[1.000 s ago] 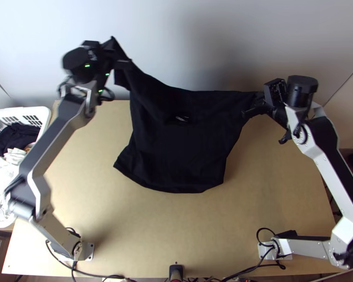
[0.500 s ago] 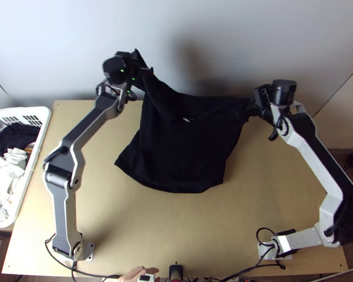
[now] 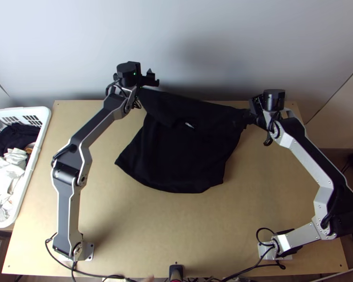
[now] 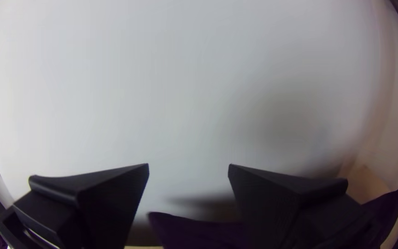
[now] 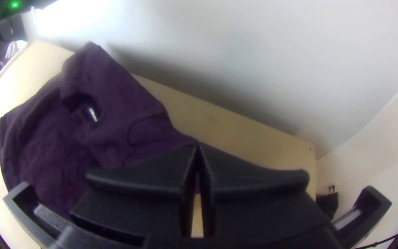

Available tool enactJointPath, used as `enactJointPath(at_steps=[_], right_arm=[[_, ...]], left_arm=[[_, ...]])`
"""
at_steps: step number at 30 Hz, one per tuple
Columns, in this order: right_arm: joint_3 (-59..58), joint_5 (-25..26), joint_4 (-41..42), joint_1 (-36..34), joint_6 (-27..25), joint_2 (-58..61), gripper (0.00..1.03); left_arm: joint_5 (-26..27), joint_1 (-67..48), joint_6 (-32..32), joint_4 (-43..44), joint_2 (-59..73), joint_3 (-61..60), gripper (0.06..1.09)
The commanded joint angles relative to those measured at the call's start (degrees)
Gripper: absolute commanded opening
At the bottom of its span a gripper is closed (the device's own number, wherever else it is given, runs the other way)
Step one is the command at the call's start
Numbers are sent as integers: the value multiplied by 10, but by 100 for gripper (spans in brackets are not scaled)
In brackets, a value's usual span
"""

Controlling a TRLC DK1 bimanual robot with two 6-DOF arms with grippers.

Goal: Fold the t-shirt

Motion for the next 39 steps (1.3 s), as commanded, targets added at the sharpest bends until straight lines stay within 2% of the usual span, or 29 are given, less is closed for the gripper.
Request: enactJointPath(at_steps=[1, 4, 7, 10, 17, 21, 27, 39], right_arm=[[-38, 0, 24, -1, 14, 5, 3], [-50, 0, 38, -2, 20, 5, 3], [-59, 0, 55, -3, 29, 5, 3], [-59, 0, 61, -4, 39, 4, 3], [-56, -1, 63, -5, 42, 0, 3], [-49, -4, 62, -4, 42, -3, 3], [-49, -5, 60, 0, 45, -20, 3], [-74, -5, 60, -11, 55, -57, 3]], left_arm=[[-4, -15, -29, -183, -91, -24, 104], [48, -33, -29, -215, -175, -98, 103], [98, -69, -24, -296, -238, -142, 103], [107, -121, -16, -374, -289, -185, 103], [117, -242, -2, -421, -365, -320, 103], [117, -296, 12, -419, -361, -367, 103], [118, -360, 42, -422, -303, -374, 103], [118, -404, 68, -400, -165, -316, 103]])
